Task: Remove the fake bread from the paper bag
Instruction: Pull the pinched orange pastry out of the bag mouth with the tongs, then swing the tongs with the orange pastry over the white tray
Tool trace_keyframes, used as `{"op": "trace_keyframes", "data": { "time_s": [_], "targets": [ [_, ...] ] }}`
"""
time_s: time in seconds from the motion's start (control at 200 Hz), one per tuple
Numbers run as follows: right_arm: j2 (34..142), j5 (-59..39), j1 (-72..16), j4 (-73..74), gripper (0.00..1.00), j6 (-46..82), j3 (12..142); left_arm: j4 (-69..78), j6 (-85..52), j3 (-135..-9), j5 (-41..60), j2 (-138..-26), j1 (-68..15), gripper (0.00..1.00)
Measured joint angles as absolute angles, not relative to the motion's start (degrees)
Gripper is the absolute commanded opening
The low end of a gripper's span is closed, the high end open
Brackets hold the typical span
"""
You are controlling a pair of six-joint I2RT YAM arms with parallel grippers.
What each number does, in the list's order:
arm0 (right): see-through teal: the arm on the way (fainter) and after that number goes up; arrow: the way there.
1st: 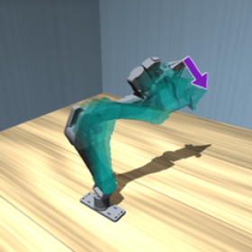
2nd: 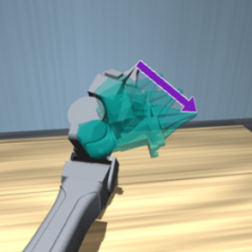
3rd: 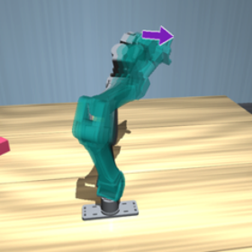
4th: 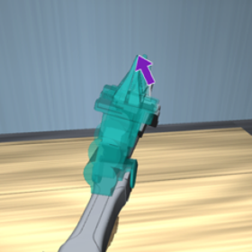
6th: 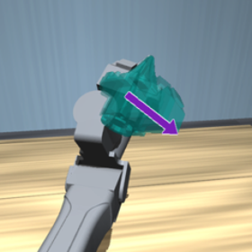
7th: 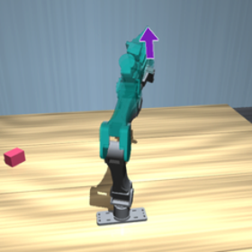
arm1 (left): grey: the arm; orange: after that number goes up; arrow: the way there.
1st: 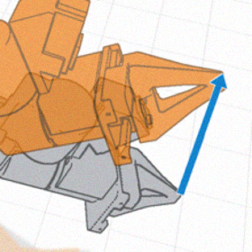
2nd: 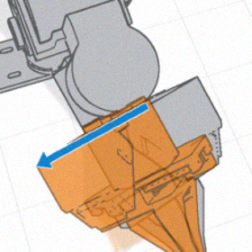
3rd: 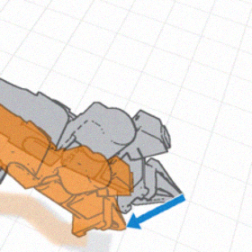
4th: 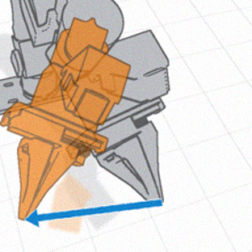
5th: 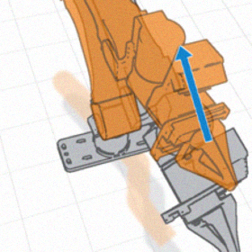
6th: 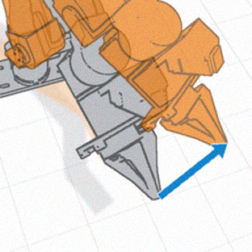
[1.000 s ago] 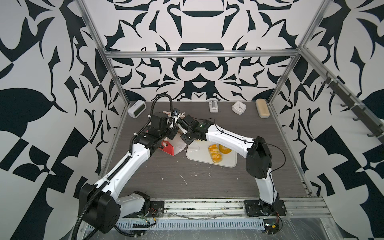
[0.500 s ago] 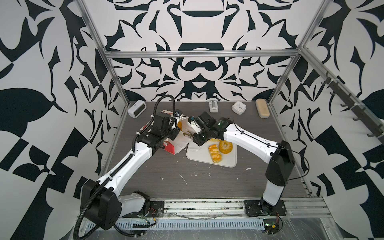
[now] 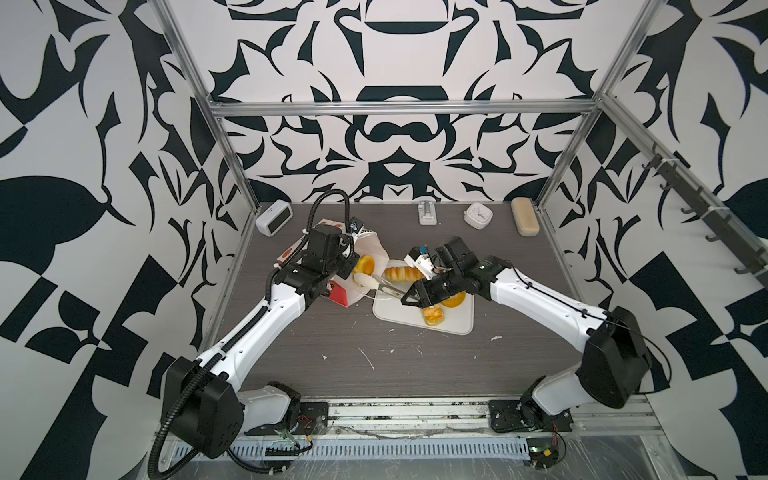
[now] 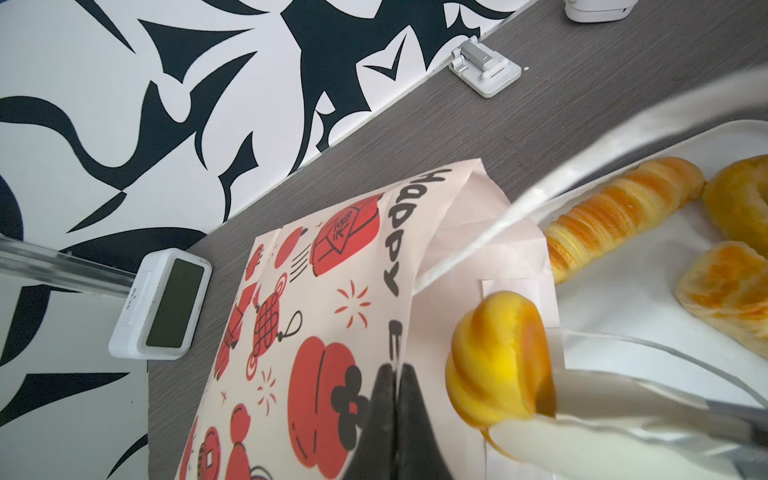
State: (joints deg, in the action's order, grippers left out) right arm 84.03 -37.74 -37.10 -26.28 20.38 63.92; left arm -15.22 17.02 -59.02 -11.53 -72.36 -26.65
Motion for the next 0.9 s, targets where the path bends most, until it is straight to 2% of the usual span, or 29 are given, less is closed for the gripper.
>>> {"op": "trace_keyframes", "data": {
  "time_s": [0.265, 0.645, 0.9],
  "targets": [
    [71.85, -45.60, -34.89, -21.39, 0.25, 24.56, 57.14, -14.50, 16.91, -59.02, -12.27, -74.94, -26.63, 0.00],
    [55.33, -44.73, -31.40, -30.48, 0.24, 25.17, 50.74, -13.91, 15.75, -59.02, -12.71, -75.20, -25.10, 0.00],
    [53.12, -44.75, -31.18, -33.12, 0.24, 27.75, 43.99, -13.89, 15.20, -59.02, -14.15, -75.18, -25.02, 0.00]
  ]
}}
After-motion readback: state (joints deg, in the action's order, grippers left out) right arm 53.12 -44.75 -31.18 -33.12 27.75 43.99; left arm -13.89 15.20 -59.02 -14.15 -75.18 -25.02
